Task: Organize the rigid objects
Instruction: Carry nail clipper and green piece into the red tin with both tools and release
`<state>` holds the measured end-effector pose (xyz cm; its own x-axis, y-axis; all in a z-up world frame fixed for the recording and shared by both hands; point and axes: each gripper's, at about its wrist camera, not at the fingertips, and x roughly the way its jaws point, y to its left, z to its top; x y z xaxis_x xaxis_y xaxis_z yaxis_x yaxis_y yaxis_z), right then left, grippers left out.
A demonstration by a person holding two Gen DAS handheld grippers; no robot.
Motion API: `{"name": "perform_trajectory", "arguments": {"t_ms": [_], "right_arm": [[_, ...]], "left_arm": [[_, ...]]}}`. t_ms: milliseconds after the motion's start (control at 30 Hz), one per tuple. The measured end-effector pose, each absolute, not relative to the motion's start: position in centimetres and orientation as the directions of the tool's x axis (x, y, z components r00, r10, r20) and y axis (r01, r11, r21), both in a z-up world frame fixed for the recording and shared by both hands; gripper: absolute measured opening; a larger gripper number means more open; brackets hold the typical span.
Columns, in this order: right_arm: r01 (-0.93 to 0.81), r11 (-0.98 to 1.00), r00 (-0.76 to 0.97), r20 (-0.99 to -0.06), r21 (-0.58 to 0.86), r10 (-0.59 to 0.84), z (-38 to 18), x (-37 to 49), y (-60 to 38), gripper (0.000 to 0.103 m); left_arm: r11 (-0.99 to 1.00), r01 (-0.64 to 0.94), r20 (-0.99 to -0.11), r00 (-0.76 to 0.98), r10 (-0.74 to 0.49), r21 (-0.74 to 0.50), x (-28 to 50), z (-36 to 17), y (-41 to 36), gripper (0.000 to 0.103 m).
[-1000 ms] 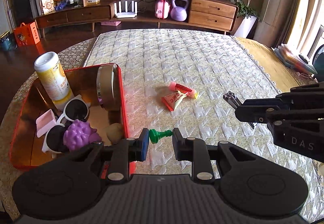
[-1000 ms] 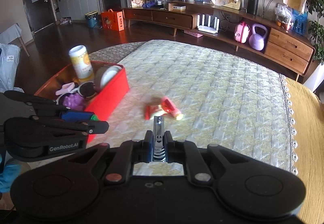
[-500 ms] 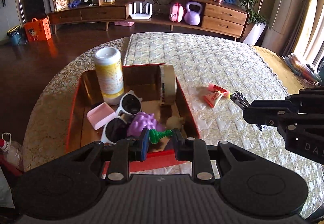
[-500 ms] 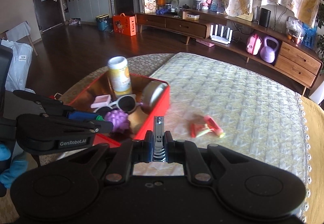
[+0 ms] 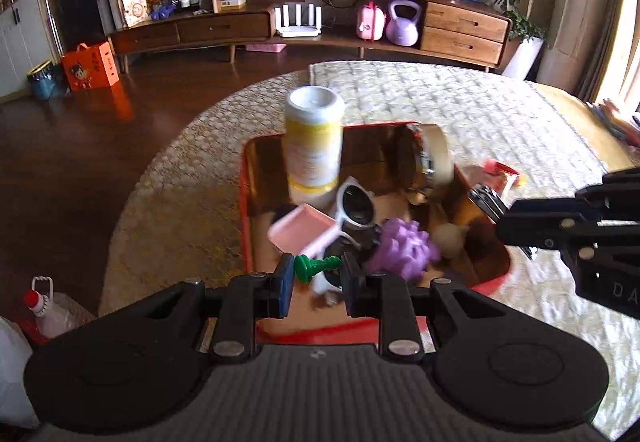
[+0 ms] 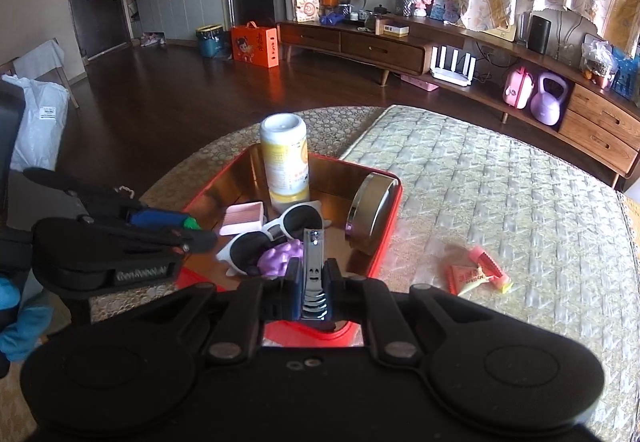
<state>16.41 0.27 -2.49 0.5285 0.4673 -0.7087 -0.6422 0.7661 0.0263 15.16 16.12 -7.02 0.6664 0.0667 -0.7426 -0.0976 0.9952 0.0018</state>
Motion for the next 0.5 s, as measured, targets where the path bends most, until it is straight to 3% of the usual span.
{"name": "perform_trajectory", "arguments": {"t_ms": [500], "right_arm": [[-0.597,0.801,0.502,-0.764,0.033,0.406,-6.7,20.2,1.9,0.01]], "left_arm": [[0.986,-0.158,-0.771,0.634,0.059,-0.054,21.6,-9.8,18.5,0.024]]}}
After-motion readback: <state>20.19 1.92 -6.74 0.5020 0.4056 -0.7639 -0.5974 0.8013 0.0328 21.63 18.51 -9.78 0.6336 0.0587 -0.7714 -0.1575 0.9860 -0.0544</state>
